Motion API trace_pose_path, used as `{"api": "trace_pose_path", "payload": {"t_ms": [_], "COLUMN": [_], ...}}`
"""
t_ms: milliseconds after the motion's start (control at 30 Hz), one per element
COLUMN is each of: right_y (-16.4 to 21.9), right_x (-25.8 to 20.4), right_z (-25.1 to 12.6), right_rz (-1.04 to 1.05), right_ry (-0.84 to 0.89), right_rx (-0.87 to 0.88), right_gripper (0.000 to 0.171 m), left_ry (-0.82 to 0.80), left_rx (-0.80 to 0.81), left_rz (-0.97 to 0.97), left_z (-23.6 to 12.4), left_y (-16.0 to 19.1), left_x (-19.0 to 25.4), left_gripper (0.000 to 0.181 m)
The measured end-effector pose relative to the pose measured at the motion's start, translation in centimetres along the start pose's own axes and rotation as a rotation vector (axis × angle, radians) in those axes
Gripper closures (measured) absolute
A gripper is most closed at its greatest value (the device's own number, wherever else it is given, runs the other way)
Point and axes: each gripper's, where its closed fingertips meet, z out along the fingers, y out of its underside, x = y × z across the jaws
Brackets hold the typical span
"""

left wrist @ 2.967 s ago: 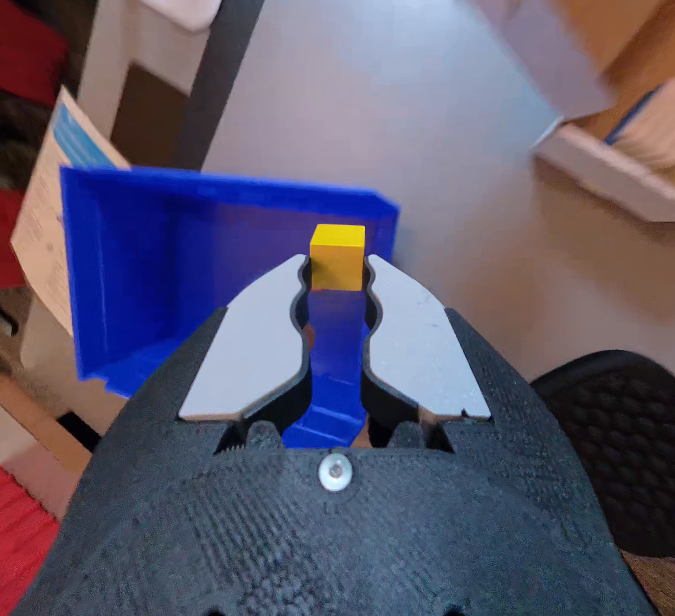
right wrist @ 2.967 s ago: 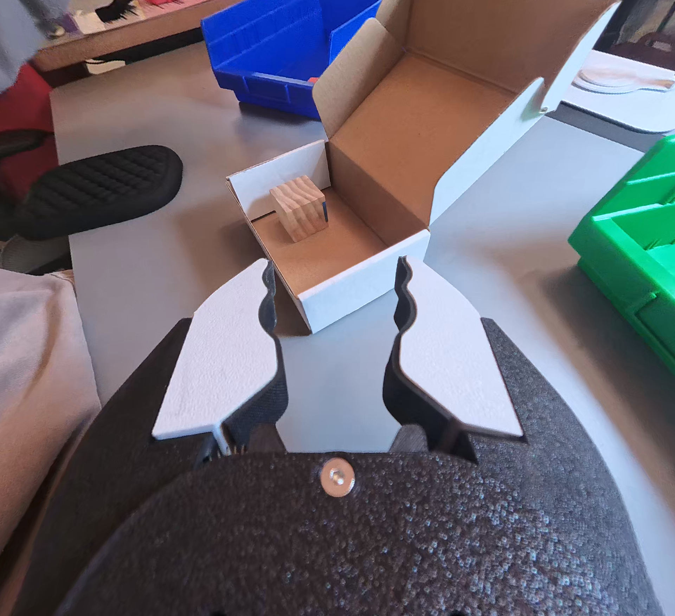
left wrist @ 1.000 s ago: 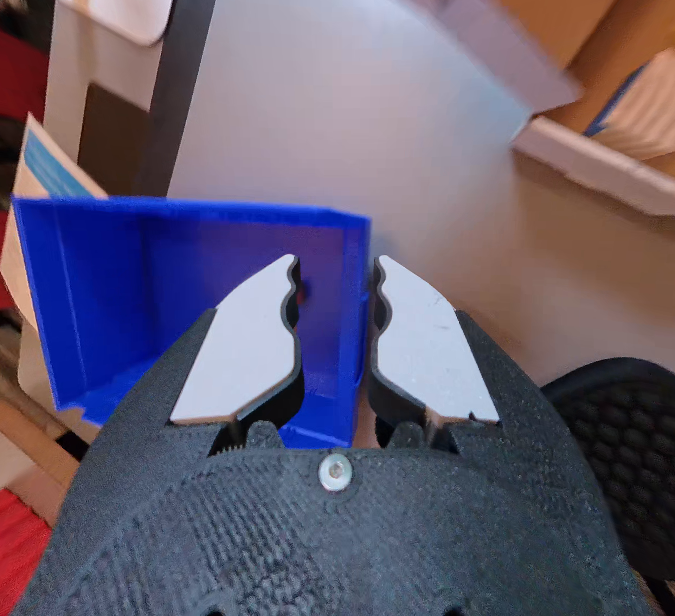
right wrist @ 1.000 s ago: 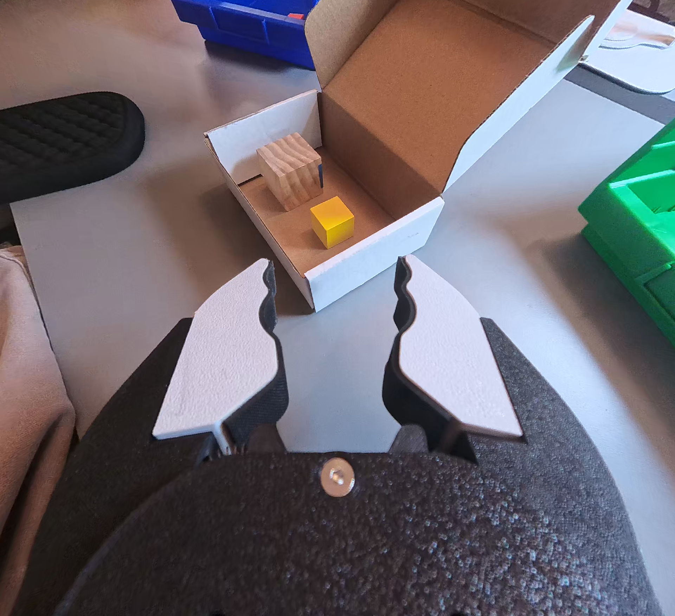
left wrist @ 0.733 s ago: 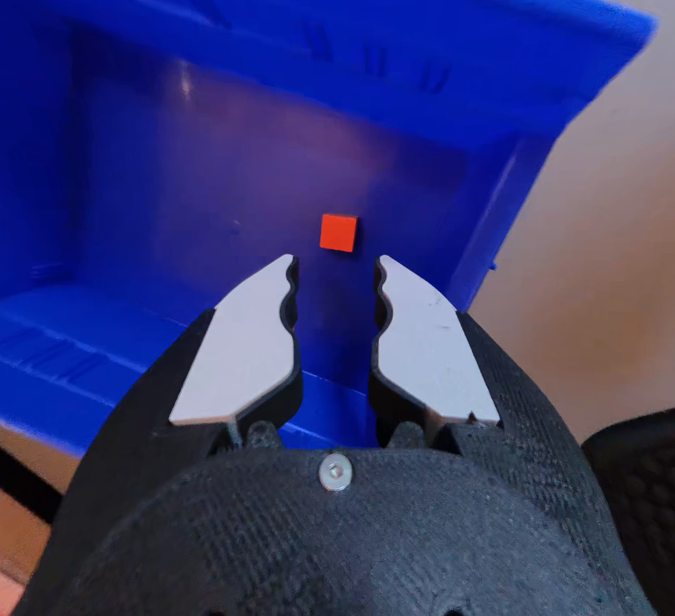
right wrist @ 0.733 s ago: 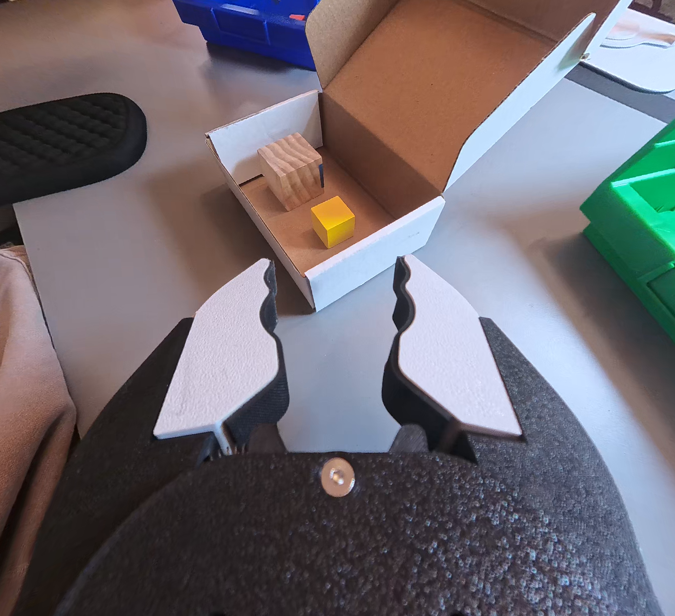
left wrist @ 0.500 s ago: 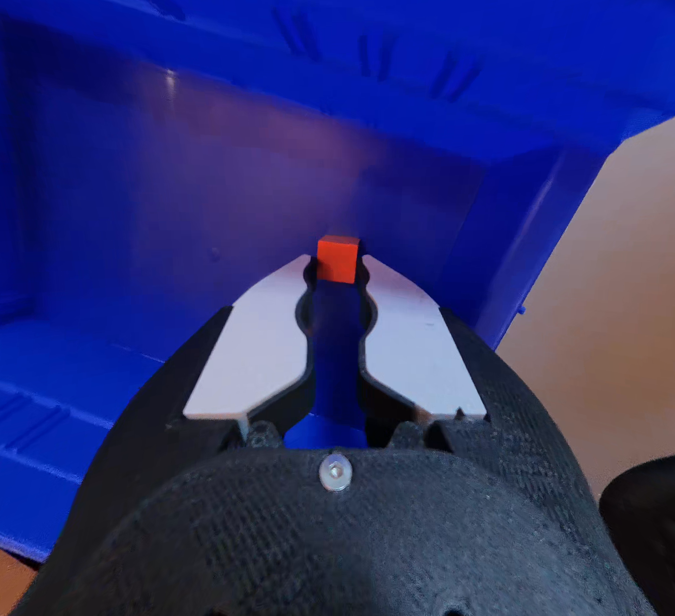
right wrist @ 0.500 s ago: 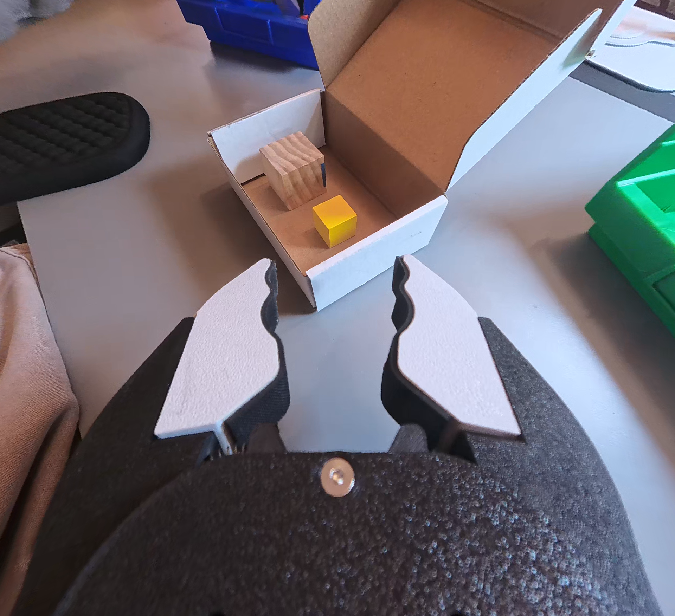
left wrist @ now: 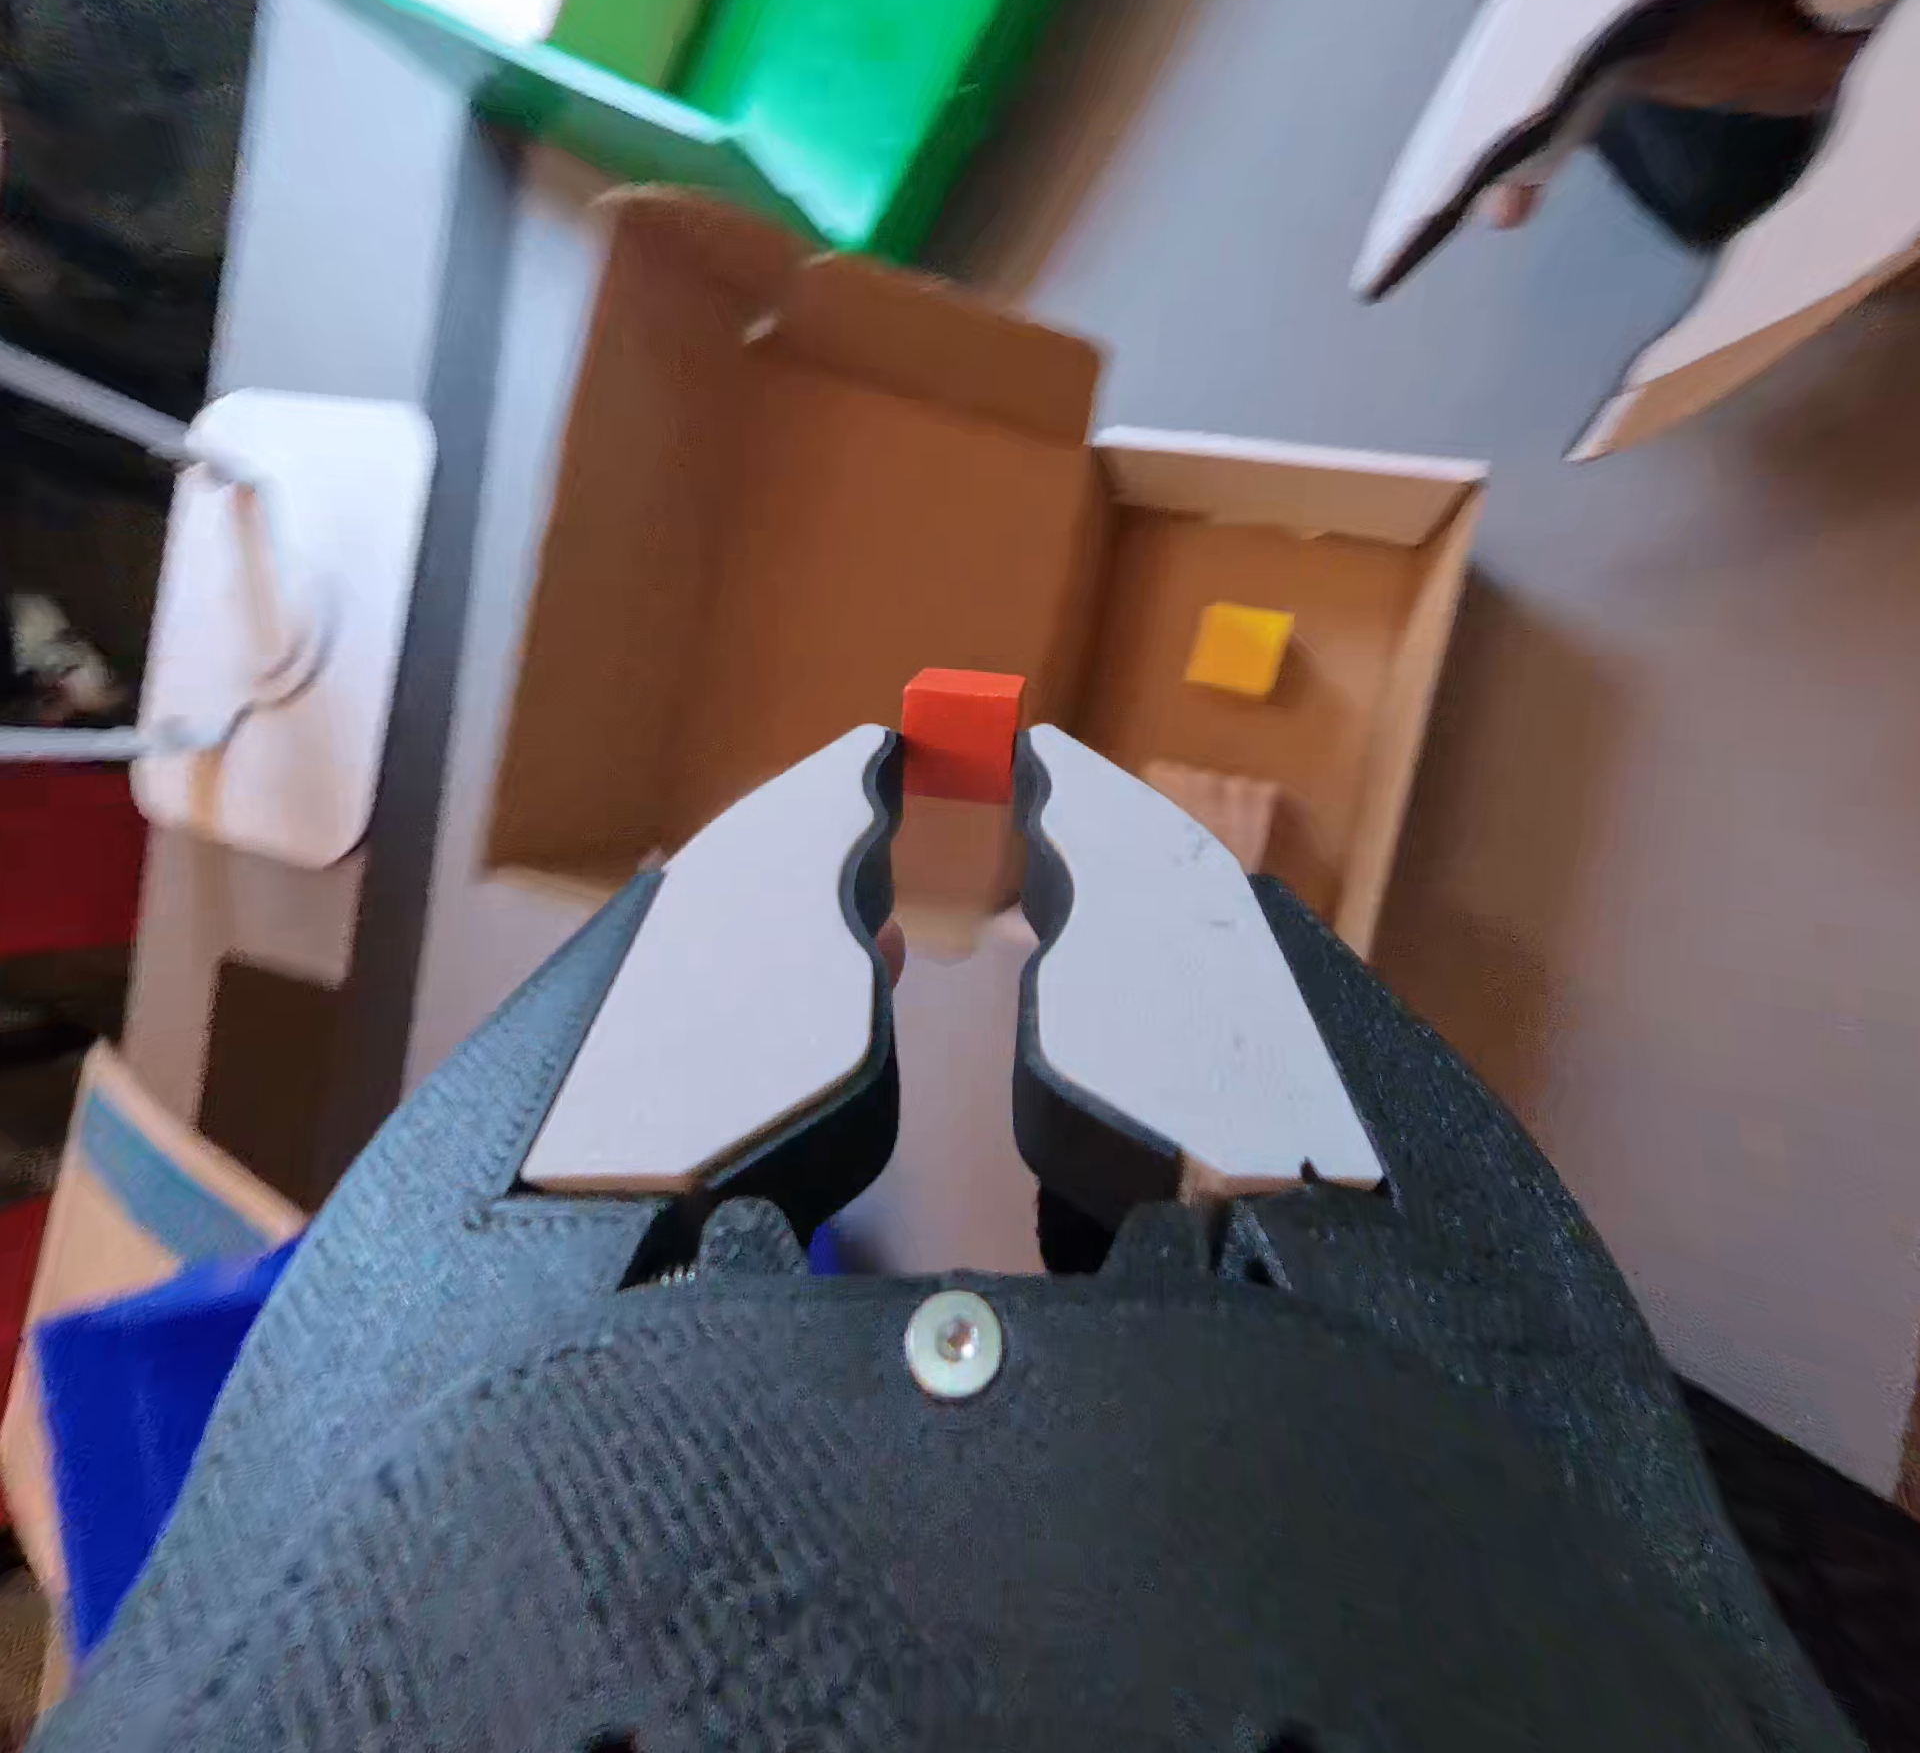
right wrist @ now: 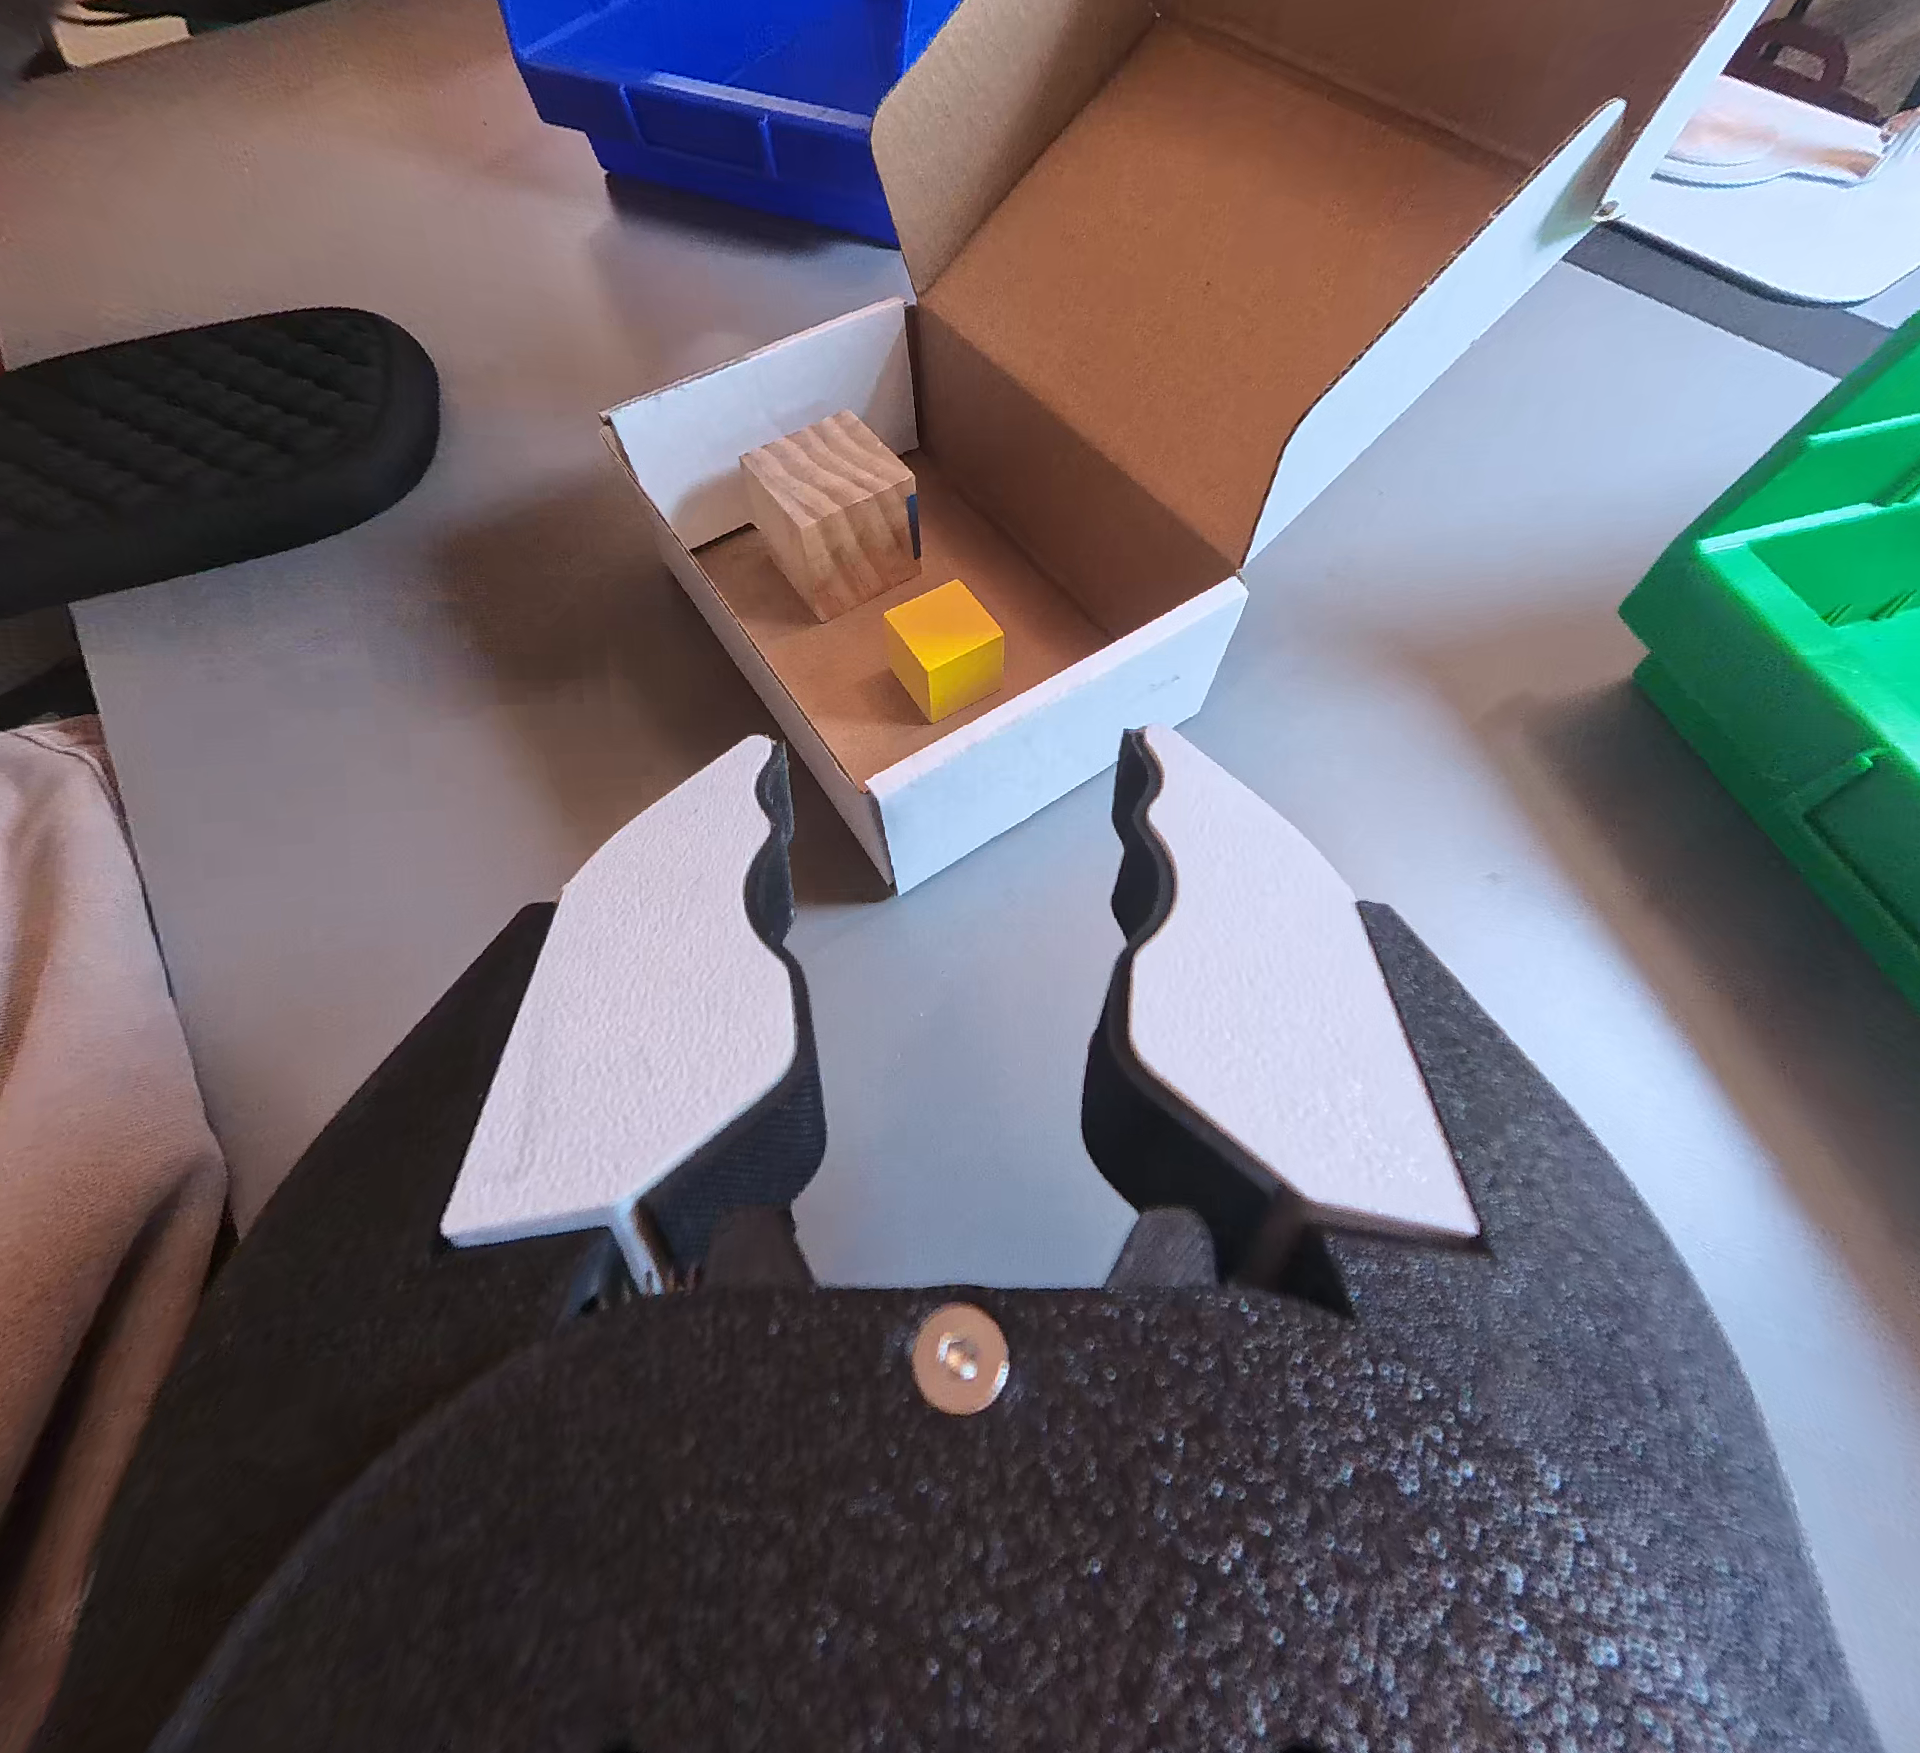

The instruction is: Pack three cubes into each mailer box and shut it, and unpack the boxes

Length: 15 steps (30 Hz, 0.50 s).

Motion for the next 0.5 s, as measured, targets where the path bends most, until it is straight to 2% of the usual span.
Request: {"api": "trace_pose_path", "payload": {"t_ms": [33, 167, 267, 367, 500], "right_y": [0.0, 0.1, 0.1, 0.0, 0.1], "right_x": [0.0, 0.2, 0.3, 0.4, 0.4], "right_z": [-0.1, -0.2, -0.3, -0.4, -0.3], "right_rz": [0.000, 0.007, 0.013, 0.014, 0.015], "right_ry": [0.001, 0.003, 0.002, 0.003, 0.002], "right_rx": [0.003, 0.004, 0.008, 0.011, 0.009], "right_gripper": [0.111, 0.112, 0.112, 0.112, 0.112], "left_ry": [0.050, 0.170, 0.227, 0.246, 0.231], "left_rx": [-0.006, -0.090, -0.126, -0.179, -0.250], "left_rz": [0.027, 0.102, 0.100, 0.121, 0.155], "left_z": [1.7, 8.1, 10.9, 12.0, 11.6], "left_y": [-0.8, -1.3, -0.8, 0.5, 2.4], "left_x": [1.9, 6.6, 8.2, 8.7, 8.3], "left_gripper": [0.161, 0.161, 0.161, 0.161, 0.161]}}
